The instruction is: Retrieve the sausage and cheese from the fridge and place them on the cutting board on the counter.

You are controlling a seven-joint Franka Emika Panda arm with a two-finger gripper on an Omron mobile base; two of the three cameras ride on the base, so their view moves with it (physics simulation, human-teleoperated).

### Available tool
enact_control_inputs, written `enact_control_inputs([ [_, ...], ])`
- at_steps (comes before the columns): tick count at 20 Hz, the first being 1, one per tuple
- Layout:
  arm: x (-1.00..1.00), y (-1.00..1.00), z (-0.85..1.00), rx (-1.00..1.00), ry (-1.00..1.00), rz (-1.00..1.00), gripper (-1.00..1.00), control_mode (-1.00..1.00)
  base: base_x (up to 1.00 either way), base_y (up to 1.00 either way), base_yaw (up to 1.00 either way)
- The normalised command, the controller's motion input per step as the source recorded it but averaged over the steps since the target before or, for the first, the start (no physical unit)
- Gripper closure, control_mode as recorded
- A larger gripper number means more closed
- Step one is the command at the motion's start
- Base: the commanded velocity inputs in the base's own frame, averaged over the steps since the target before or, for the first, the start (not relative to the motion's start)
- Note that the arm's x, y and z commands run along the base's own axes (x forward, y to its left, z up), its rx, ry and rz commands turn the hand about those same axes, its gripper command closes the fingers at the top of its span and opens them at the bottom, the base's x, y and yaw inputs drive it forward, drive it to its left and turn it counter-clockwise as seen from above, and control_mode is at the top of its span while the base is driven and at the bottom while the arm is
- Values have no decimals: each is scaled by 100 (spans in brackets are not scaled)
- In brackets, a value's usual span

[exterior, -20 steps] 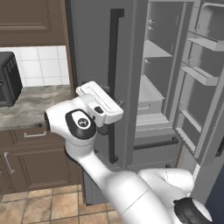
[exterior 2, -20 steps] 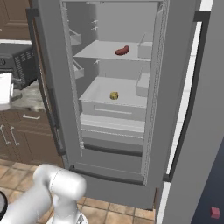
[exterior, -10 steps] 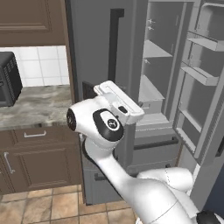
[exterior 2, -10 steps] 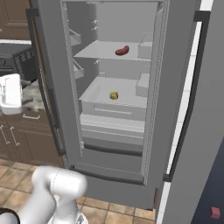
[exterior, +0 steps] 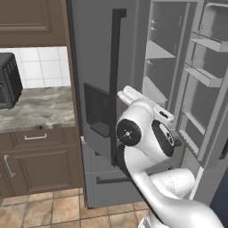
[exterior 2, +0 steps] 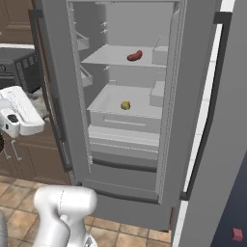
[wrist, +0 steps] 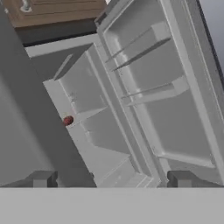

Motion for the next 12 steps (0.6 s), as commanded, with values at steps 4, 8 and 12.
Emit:
enact_control_inputs([
  [4,-19,-54,0,15,-5,47,-100,-100,0,0,0],
  [8,-7,-51,0,24,-6,36,-100,-100,0,0,0],
  [12,22,-36,0,36,0,18,-100,-100,0,0,0],
])
